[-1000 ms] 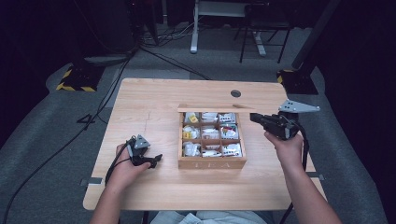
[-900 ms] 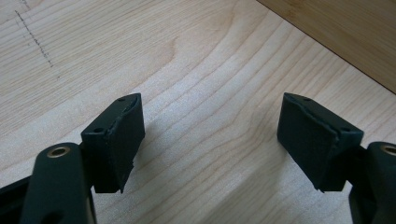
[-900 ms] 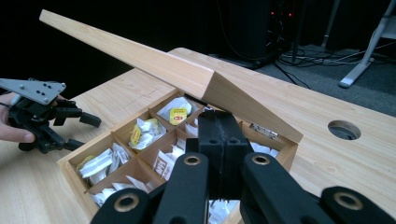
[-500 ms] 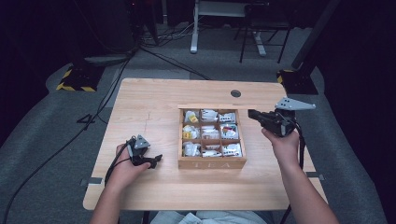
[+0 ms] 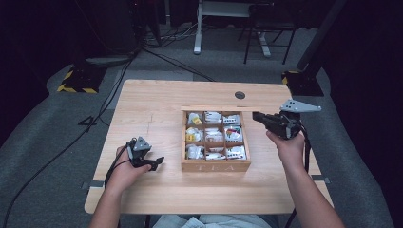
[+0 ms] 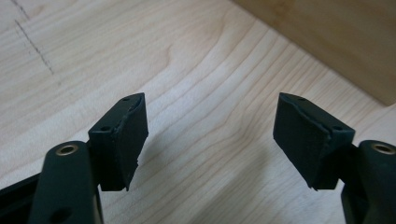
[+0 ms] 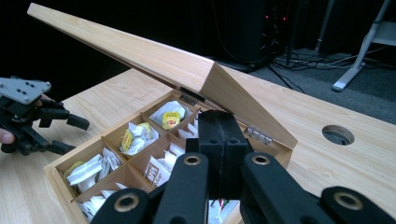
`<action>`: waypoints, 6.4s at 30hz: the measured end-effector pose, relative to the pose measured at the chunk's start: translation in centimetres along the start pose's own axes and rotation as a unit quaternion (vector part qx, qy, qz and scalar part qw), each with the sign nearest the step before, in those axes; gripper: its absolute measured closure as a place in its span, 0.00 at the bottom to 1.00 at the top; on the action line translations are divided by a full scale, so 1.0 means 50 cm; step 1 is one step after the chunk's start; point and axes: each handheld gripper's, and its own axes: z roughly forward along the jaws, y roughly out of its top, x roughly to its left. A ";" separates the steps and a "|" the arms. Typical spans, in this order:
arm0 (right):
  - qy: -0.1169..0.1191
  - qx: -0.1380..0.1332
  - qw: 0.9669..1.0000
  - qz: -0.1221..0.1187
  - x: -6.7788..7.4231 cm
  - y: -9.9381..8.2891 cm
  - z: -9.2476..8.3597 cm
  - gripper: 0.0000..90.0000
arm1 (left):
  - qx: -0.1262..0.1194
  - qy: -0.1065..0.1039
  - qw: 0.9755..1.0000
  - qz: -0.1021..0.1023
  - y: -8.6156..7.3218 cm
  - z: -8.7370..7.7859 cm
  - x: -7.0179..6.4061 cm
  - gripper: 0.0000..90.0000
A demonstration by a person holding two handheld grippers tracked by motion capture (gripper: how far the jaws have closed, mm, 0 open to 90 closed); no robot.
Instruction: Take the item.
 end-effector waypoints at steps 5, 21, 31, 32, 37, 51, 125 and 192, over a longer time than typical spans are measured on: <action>0.000 0.000 1.000 0.000 0.000 0.000 0.000 1.00 | -0.029 -0.022 0.999 0.012 0.028 -0.033 -0.012 0.33; 0.006 0.001 1.000 0.002 -0.003 0.001 0.000 1.00 | -0.045 -0.047 0.997 0.042 0.095 -0.077 -0.088 0.35; 0.007 0.003 1.000 0.000 -0.004 0.002 0.000 1.00 | -0.074 -0.073 0.993 0.059 0.145 -0.071 -0.124 0.36; 0.007 0.003 1.000 0.000 -0.004 0.002 0.000 1.00 | -0.074 -0.073 0.993 0.059 0.145 -0.071 -0.124 0.37; 0.008 0.003 1.000 -0.001 -0.003 0.002 0.001 1.00 | -0.081 -0.082 0.991 0.065 0.166 -0.057 -0.139 0.38; 0.013 0.002 1.000 0.001 -0.001 0.003 0.003 1.00 | -0.085 -0.133 0.982 0.099 0.220 0.016 -0.186 0.50; 0.023 0.004 1.000 0.002 -0.003 0.001 0.006 1.00 | 0.037 -0.099 0.986 0.129 0.281 0.141 -0.258 1.00; 0.022 0.003 1.000 0.005 -0.002 0.002 0.006 1.00 | -0.113 -0.071 0.985 0.113 0.253 -0.113 -0.165 1.00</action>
